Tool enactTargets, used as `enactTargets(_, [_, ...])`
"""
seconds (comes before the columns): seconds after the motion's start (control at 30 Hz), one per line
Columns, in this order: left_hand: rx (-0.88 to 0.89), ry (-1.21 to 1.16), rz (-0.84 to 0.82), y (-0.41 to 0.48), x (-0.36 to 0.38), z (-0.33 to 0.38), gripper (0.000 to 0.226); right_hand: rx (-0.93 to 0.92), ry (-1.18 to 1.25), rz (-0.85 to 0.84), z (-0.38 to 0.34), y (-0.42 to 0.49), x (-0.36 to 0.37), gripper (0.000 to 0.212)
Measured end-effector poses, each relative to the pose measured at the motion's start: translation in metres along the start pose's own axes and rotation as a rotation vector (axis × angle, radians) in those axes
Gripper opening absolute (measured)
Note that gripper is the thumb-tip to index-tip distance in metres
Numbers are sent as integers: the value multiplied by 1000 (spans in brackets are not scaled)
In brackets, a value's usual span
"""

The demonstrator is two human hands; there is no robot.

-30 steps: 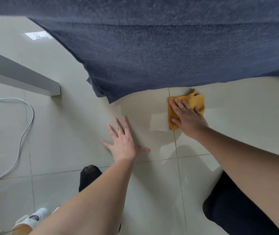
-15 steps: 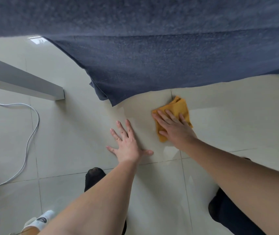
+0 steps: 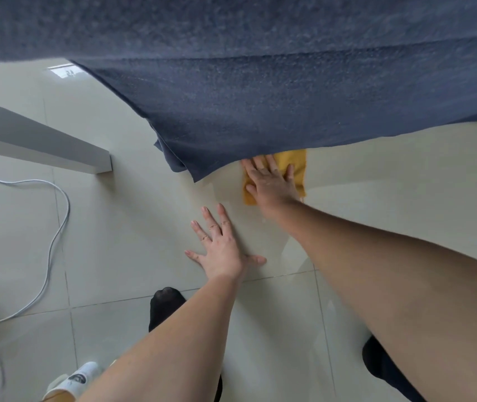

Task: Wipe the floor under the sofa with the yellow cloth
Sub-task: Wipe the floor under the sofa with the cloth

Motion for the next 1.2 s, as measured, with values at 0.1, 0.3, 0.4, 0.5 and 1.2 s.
enactTargets(0.1, [2, 0, -1, 0, 1, 1, 169, -108, -77, -14, -8, -26, 19, 68])
enactTargets(0.3, [-5, -11, 5, 1, 0, 0, 170, -100, -131, -85, 74, -106, 41, 71])
enactTargets(0.4, [-8, -13, 5, 1, 1, 1, 170, 66, -28, -44, 140, -120, 18, 71])
enactTargets(0.5, [-2, -7, 21, 0, 1, 0, 169, 153, 2, -17, 153, -104, 2, 72])
enactTargets(1.2, [-11, 1, -6, 1, 1, 1, 170, 318, 151, 132, 183, -129, 5, 69])
Point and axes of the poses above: each hand's wrist, its own y-axis towards the middle knuckle, its own x-axis out of the palm, z = x × y, the point moved 9 cm from there along y, towards the middle knuckle, and after that the axes turned 11 degrees about -x, right-handed, at the moved point
